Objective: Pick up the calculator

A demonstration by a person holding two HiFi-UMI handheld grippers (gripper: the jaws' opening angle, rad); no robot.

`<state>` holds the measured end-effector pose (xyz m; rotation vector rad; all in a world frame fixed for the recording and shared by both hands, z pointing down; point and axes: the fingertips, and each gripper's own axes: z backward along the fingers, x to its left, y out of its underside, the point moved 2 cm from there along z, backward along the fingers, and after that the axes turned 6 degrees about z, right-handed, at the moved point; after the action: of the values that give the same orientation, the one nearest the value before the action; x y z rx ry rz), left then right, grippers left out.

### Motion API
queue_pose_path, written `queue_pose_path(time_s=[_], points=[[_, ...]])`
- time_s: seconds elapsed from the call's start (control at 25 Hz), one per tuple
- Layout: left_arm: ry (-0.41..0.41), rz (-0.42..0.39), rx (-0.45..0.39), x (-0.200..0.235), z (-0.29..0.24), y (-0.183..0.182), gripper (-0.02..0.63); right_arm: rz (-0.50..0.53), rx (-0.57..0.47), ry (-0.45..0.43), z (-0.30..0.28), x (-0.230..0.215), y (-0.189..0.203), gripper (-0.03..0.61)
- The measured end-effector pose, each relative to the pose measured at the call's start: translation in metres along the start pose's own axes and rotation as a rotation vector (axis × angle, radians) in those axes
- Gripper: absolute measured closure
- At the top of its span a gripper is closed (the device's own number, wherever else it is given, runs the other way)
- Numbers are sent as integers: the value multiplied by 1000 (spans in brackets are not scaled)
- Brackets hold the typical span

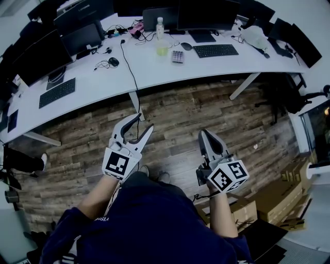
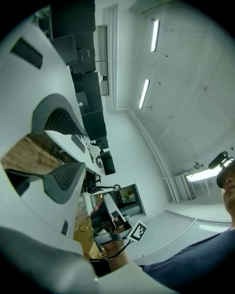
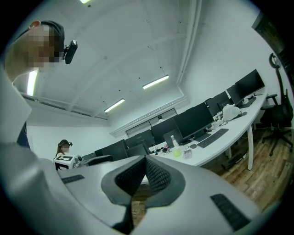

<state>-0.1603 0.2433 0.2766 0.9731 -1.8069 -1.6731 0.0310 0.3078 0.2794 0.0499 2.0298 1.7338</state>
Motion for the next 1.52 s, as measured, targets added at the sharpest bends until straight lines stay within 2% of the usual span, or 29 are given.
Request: queue_pose_path(time_s=[0.44, 0.8, 1.16, 1.52], points=[[-49, 19, -2, 14, -13, 2, 408, -3, 11, -21, -13, -16, -1, 574], [-50, 38, -16, 32, -51, 7, 408, -1, 25, -16, -42, -44, -8, 574], [-44, 38, 29, 69, -99, 21, 408, -24, 57, -4, -94, -77, -6, 574], [-30, 70, 45, 119, -148, 39, 408, -40, 86, -7, -163, -102, -8, 574]])
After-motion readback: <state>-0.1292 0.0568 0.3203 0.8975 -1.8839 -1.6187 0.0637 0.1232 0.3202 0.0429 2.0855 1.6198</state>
